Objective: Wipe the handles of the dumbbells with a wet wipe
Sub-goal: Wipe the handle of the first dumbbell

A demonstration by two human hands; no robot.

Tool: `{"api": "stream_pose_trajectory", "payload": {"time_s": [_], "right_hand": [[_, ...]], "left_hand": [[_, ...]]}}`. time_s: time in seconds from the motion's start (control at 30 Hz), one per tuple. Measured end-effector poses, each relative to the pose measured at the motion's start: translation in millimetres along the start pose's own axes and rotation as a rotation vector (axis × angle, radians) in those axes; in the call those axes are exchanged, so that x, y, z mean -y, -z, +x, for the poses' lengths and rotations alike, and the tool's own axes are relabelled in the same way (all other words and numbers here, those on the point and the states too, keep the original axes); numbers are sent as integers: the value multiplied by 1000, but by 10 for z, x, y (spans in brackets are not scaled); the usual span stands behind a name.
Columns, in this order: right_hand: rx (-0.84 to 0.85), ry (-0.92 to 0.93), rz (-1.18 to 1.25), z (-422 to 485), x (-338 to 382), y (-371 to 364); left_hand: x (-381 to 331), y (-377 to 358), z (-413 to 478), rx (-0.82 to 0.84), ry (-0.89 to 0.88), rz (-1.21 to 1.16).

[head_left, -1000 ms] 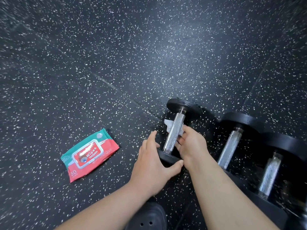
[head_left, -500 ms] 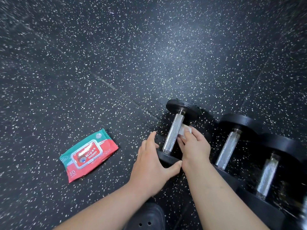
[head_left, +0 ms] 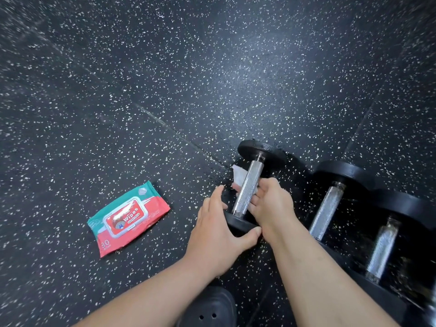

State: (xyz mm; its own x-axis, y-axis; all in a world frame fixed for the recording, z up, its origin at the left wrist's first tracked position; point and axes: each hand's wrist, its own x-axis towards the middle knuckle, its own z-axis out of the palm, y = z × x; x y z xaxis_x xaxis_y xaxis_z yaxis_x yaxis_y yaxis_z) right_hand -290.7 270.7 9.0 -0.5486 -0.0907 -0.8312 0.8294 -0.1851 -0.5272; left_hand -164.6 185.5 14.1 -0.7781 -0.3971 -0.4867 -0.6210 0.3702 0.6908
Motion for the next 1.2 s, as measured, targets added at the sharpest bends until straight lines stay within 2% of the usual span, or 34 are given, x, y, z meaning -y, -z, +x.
{"api": "stream_pose_trajectory", "payload": {"time_s": [0.1,0.23,0.3,0.43,0.5,0.7,0.77,0.87,0.93,1.0,1.2], "right_hand": [[35,-28,126,-10,17,1],[-185,38,19,-4,-16,-12],[-212,37,-40,20,-35,-7],[-14,13,-76,-119,19,-58],[-20,47,-107,-164,14,-48],[-434,471,-605,-138,-87,0],[-477,615,-649,-171,-61,10],[-404,885,-764,-182,-15,60],[-359,1113,-997,-127,24,124],[-310,1236,-1182,-53,69,162],[-140,1166,-1335,-68,2,130]], "left_hand": [[2,6,1,-2,1,0],[-12,17,-10,2,-4,3],[-14,20,-13,7,-4,5],[-10,6,-8,0,-1,7],[-7,0,-4,-4,-3,7],[0,8,-2,-2,0,5],[-3,5,-2,-1,1,6],[-3,1,3,-9,-4,9],[-7,4,-2,-10,-9,9],[-10,8,-5,-9,-12,12],[-11,8,0,-1,-10,7]]}}
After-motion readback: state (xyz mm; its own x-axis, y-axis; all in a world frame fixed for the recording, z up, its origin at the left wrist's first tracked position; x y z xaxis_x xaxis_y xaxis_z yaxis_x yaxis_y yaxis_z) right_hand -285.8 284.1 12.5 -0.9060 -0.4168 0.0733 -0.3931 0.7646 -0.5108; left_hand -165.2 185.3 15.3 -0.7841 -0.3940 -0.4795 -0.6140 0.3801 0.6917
